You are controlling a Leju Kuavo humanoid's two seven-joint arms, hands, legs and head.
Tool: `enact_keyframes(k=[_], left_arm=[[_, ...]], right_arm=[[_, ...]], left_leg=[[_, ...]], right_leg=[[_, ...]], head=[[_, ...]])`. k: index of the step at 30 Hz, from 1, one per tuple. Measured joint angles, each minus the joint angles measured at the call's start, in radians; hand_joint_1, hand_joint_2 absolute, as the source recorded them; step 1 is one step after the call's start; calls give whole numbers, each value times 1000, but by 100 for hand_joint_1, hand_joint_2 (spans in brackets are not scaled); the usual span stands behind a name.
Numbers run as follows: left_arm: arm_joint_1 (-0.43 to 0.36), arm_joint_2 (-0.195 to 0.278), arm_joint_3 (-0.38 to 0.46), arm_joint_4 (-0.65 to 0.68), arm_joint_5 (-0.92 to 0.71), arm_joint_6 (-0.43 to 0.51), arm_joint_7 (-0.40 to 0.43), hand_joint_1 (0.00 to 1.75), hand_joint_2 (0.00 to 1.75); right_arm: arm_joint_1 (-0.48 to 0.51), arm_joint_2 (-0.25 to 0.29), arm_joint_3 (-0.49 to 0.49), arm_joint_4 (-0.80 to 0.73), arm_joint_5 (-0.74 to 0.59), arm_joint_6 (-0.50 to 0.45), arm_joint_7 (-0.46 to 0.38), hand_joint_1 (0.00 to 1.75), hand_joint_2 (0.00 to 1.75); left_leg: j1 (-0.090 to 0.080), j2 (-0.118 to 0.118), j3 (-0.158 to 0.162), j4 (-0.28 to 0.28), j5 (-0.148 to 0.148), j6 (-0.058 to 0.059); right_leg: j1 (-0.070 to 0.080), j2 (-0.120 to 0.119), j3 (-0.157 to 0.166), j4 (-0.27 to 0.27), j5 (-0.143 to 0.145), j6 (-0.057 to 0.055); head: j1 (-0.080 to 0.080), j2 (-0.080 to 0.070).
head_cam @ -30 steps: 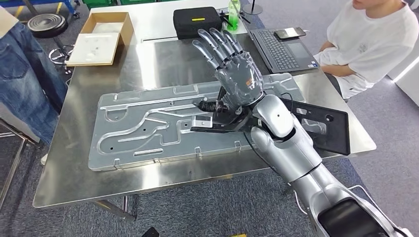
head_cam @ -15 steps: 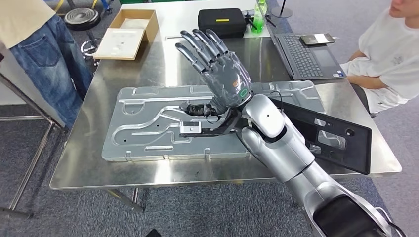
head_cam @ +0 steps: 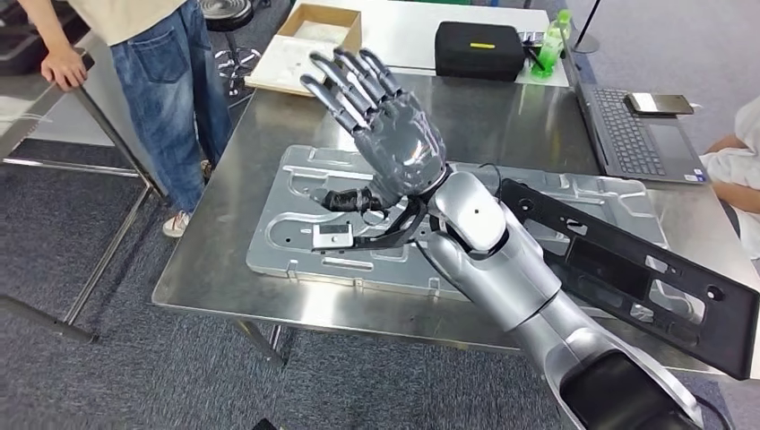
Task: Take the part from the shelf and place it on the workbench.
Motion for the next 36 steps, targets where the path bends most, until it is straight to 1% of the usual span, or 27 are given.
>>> enact_keyframes(k=[2,3,4,5,7,8,9,10,11,12,14,16,17,18,19,20,21,23,24,27,29,31,32,33,34,35,36], left_arm=[[-3,2,3,0,4,2,6,0,0],[-2,2,4,0,5,2,8,0,0],[-1,3,6,0,5,2,11,0,0],[2,4,6,0,4,3,13,0,0],[7,7,7,0,1,2,15,0,0],[9,9,7,0,0,2,15,0,0],[11,12,8,0,0,2,15,0,0],[14,17,9,0,1,2,16,0,0],[18,24,11,0,2,2,16,0,0],[23,31,12,0,4,2,16,0,0],[28,44,15,0,7,2,17,0,0],[27,53,17,0,7,2,18,0,0],[27,56,18,0,7,1,18,0,0],[27,58,20,0,7,1,18,0,0],[29,60,21,0,7,1,18,0,0],[31,62,21,0,7,0,18,0,0],[31,63,22,0,8,0,18,0,0],[29,66,22,0,9,-2,18,0,0],[28,67,23,0,9,-4,18,0,0],[25,72,24,0,9,-7,16,0,0],[22,74,24,0,11,-13,11,0,0],[14,73,24,0,13,-22,6,0,0],[10,72,24,0,15,-26,6,0,0],[8,71,24,0,17,-28,6,0,0],[7,69,25,0,20,-30,7,0,0],[7,67,26,0,22,-31,9,0,0],[8,66,27,0,24,-32,11,0,0]], right_arm=[[5,-6,-8,-1,-6,-4,0,0,0],[11,-9,-12,-3,-9,-8,0,0,0],[18,-11,-15,-8,-13,-12,-2,0,0],[26,-12,-19,-15,-15,-17,-4,0,0],[36,-13,-25,-29,-16,-26,-10,0,0],[40,-14,-28,-36,-15,-30,-11,0,0],[46,-15,-31,-40,-14,-33,-12,0,0],[52,-15,-34,-44,-14,-38,-12,0,0],[58,-15,-36,-48,-13,-41,-13,0,0],[64,-15,-37,-52,-13,-45,-15,0,0],[72,-14,-39,-57,-9,-51,-17,0,0],[80,-14,-43,-59,-5,-54,-17,0,0],[85,-14,-45,-59,-4,-54,-17,0,0],[90,-14,-46,-59,-3,-55,-17,0,0],[94,-14,-47,-59,-3,-55,-17,0,0],[97,-14,-47,-59,-3,-55,-17,0,0],[98,-14,-48,-60,-3,-56,-18,0,0],[98,-15,-53,-62,-2,-58,-18,0,0],[98,-15,-56,-63,-2,-60,-19,0,0],[97,-15,-63,-65,-2,-63,-20,0,0],[95,-15,-67,-66,-2,-63,-20,0,0],[93,-16,-73,-66,0,-61,-22,0,0],[93,-18,-76,-65,1,-59,-23,0,0],[93,-20,-77,-64,2,-55,-25,0,0],[92,-22,-78,-62,2,-51,-27,0,0],[91,-24,-78,-61,2,-47,-27,0,0],[89,-25,-78,-61,2,-45,-28,0,0]], left_leg=[[-2,-22,0,1,0,6],[-4,-36,1,2,-1,7],[-5,-50,1,4,-1,7],[-6,-63,2,7,-3,7],[-7,-85,-1,14,-7,3],[-7,-96,-4,17,-8,-1],[-4,-106,-8,19,-9,-6],[-2,-116,-12,19,-8,-13],[1,-126,-13,17,-7,-19],[1,-122,-15,19,-10,-25],[-1,-81,-35,65,-40,-36],[4,-34,-90,179,-98,-47],[7,-24,-121,239,-120,-52],[11,-19,-141,275,-127,-56],[15,-15,-143,275,-115,-60],[19,-7,-123,235,-87,-64],[22,10,-87,166,-51,-67],[17,48,-24,47,-9,-62],[13,58,-10,20,-5,-55],[8,34,-6,10,-7,-31],[9,16,3,0,-3,-17],[9,-3,6,-3,-2,-6],[7,-14,6,-2,-2,-4],[6,-27,6,-1,-3,-2],[5,-40,6,2,-4,-1],[4,-53,6,4,-5,-1],[3,-66,6,8,-6,-2]], right_leg=[[1,24,-67,124,-46,-2],[1,29,-87,154,-46,-4],[1,32,-90,148,-26,-7],[1,38,-74,103,10,-11],[-1,79,-21,-28,80,-20],[-1,98,-1,-75,97,-22],[0,111,9,-100,102,-24],[2,111,13,-107,99,-25],[2,100,16,-111,100,-27],[2,89,22,-118,102,-31],[-2,64,34,-133,105,-40],[1,36,40,-137,104,-46],[1,22,41,-137,101,-48],[1,8,41,-137,99,-48],[1,-5,42,-136,97,-46],[1,-17,44,-134,94,-44],[0,-28,46,-132,90,-40],[5,-45,50,-128,81,-30],[7,-53,53,-127,78,-25],[6,-71,63,-129,70,-8],[1,-44,52,-91,41,1],[-1,3,-2,23,-17,3],[-1,17,-37,90,-42,2],[0,24,-65,136,-51,1],[0,28,-78,151,-41,-1],[0,31,-72,126,-13,-4],[0,38,-51,70,28,-8]], head=[[0,0],[0,0],[0,0],[0,0],[0,0],[0,0],[0,0],[0,0],[0,0],[0,0],[-3,0],[-5,0],[-5,0],[-5,0],[-5,0],[-5,0],[-5,0],[-4,0],[-4,0],[-4,0],[-4,0],[-4,0],[-4,0],[-4,0],[-4,0],[-4,0],[-4,0]])
